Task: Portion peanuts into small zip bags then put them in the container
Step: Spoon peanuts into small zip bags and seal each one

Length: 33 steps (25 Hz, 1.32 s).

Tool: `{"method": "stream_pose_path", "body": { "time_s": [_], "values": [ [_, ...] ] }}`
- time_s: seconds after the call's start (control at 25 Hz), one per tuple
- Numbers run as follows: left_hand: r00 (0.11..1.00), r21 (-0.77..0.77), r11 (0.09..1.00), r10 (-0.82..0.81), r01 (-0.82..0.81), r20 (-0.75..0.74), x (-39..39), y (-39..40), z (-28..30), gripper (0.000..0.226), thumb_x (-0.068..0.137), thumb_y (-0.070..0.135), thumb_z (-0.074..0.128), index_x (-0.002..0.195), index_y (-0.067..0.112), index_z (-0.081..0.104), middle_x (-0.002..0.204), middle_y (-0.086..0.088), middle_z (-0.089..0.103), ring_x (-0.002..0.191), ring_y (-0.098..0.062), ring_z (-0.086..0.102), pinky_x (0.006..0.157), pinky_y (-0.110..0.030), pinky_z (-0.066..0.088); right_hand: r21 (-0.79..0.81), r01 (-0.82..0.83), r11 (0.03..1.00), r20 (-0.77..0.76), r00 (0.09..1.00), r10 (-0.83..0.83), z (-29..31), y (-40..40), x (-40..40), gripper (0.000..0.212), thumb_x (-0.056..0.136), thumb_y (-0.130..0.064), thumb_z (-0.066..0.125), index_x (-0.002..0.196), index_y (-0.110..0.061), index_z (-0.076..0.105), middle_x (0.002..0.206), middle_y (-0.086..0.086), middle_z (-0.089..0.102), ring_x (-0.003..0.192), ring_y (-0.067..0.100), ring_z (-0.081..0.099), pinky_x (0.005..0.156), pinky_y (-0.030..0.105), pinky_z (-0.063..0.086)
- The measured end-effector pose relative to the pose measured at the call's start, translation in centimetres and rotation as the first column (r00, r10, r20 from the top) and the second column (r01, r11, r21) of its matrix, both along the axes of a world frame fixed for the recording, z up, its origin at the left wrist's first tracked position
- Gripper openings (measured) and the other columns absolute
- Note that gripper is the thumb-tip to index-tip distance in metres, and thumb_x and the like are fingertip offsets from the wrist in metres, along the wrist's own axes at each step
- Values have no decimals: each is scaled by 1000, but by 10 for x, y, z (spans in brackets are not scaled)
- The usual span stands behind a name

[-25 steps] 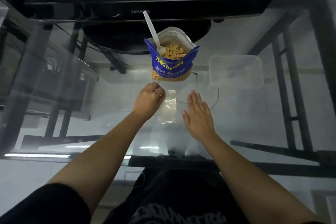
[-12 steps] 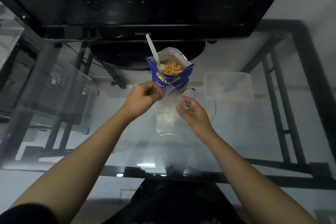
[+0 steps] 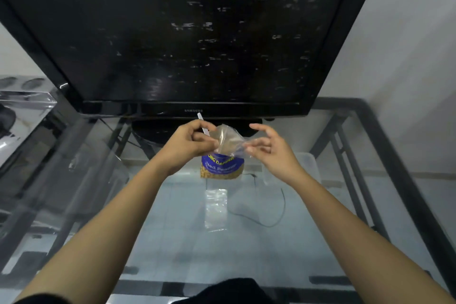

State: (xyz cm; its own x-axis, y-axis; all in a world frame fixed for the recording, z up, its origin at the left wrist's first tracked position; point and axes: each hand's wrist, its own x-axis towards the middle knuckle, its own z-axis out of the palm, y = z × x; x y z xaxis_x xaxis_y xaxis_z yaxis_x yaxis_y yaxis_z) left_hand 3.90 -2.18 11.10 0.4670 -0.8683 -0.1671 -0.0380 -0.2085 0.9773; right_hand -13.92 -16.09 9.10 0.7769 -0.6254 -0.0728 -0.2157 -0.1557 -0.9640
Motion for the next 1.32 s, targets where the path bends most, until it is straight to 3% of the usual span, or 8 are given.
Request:
{"method": "stream_pose_path", "body": {
  "time_s": [0.2,0.48,0.64,0.76,0.92,1.08,1.2,1.32],
  "values": [
    [999,-15,999,-48,47,-22,-1,-9,21,13,90,10,57,99,12,67,69,-2,67,60,-5,62,61,-18,54,-104,-64,993,11,998,65,19,-9,10,47,84,-9,64,121,-32,46,94,-4,70,93,8,65,82,18,49],
    [926,-190,982,-90,20,-368,1,-12,27,14,84,9,57,88,8,70,69,-3,66,62,-9,61,58,-18,53,-87,-34,996,89,995,41,32,-11,20,50,84,-9,66,126,-26,45,96,-8,68,95,9,65,80,18,51],
    [999,-94,995,-6,9,31,9,-10,29,9,86,11,62,83,12,70,74,-7,66,64,-12,59,61,-21,50,-112,37,993,86,996,-28,37,-12,16,57,81,-15,70,131,-18,44,90,-1,66,86,11,66,74,18,52],
    [941,-28,999,24,-15,338,17,-8,32,8,86,9,61,88,9,69,75,-6,70,64,-6,64,60,-15,51,-5,5,1000,130,992,-4,42,-13,12,60,82,-19,69,134,-23,39,82,1,69,78,7,67,75,22,52],
    [902,-21,997,78,-76,426,14,-10,30,9,83,5,63,81,11,69,68,-2,69,59,-1,63,57,-12,49,33,65,997,68,995,-67,36,-16,17,58,87,-12,61,137,-23,34,97,5,70,89,10,65,89,29,50],
    [897,9,997,63,-74,438,13,-15,33,8,82,7,65,79,11,71,65,1,69,58,1,63,54,-9,47,-381,212,900,115,977,-182,36,-16,17,53,87,-24,62,135,-17,40,129,1,51,119,10,47,99,26,40],
    [897,14,999,25,-35,441,12,-20,38,7,81,9,67,79,13,73,63,2,70,59,-1,65,57,-10,48,-726,-91,682,-51,996,78,46,-7,22,73,78,-56,61,138,-21,39,142,-4,43,132,9,35,115,34,25],
    [896,13,1000,-3,-3,444,9,-25,42,6,81,9,67,81,11,72,67,-1,71,61,-5,67,60,-13,52,-811,-274,517,-295,955,43,44,-3,33,96,67,-67,63,145,-24,25,149,-5,34,139,12,26,117,34,8]
  ]
}}
